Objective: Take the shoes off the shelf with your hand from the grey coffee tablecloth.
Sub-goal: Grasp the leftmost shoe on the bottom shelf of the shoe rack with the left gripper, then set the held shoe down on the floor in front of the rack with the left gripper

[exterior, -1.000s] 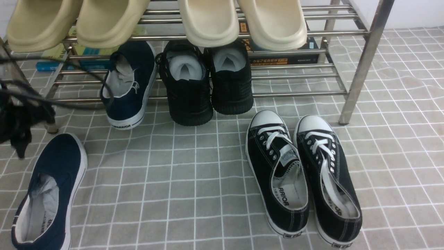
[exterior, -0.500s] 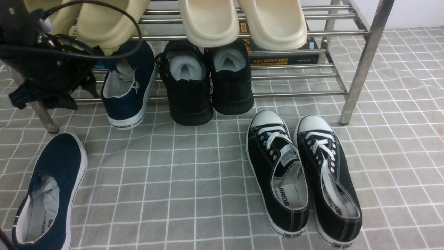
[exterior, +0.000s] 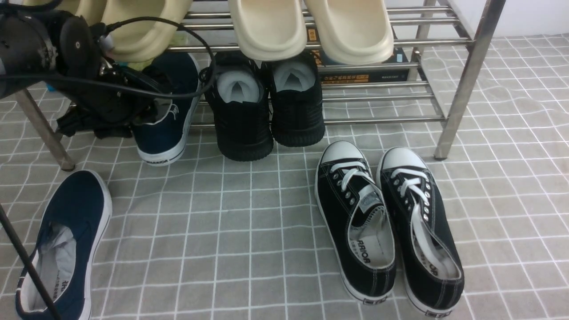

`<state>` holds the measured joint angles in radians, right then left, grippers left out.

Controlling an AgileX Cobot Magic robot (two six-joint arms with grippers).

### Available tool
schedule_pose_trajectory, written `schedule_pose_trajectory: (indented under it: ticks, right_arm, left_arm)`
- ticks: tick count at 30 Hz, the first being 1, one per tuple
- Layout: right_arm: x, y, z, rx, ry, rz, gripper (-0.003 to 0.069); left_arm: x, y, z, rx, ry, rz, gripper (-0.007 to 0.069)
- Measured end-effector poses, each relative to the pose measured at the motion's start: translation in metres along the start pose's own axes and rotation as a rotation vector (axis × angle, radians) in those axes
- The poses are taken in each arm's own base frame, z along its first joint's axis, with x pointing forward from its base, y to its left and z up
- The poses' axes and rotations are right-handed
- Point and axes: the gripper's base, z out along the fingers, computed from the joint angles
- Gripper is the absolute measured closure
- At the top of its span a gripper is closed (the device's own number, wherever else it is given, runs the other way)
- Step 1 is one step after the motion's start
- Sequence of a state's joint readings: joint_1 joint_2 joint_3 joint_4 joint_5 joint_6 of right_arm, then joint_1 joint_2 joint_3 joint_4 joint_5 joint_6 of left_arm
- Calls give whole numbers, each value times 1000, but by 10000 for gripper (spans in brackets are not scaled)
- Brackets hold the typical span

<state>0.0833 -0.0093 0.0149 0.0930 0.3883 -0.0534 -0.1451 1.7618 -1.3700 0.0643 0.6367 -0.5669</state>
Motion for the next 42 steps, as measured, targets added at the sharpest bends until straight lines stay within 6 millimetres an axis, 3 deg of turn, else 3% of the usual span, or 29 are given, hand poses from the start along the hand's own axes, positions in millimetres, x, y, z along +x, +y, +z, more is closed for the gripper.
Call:
schedule_pose_trajectory:
  ticks: [2,4,6,10,15,20,28,34,42]
  right_arm:
    - [0,0,0,0,0,0,420]
    - [0,0,0,0,0,1,420]
    - [0,0,0,-1,0,1,420]
    - [0,0,0,0,0,0,420]
    - [0,0,0,0,0,0,420]
    - [0,0,0,0,0,1,420]
    - [0,0,0,0,0,0,420]
    - [0,0,0,0,0,0,420]
    - [0,0,0,0,0,0,420]
  left_arm:
    - [0,0,3,-2,2,2,337]
    - [1,1,4,-11,13,4,486]
    - [3,2,1,-25,34,5,568]
    - [8,6,-15,-66,99,0,586]
    - [17,15,-74,-123,179,-8,588]
    - [31,24,-102,-133,188,-19,589]
    - [70,46,-101,-156,224,-66,589]
    - [120,72,-80,-207,301,-118,589]
    - [139,81,-67,-207,302,-148,568]
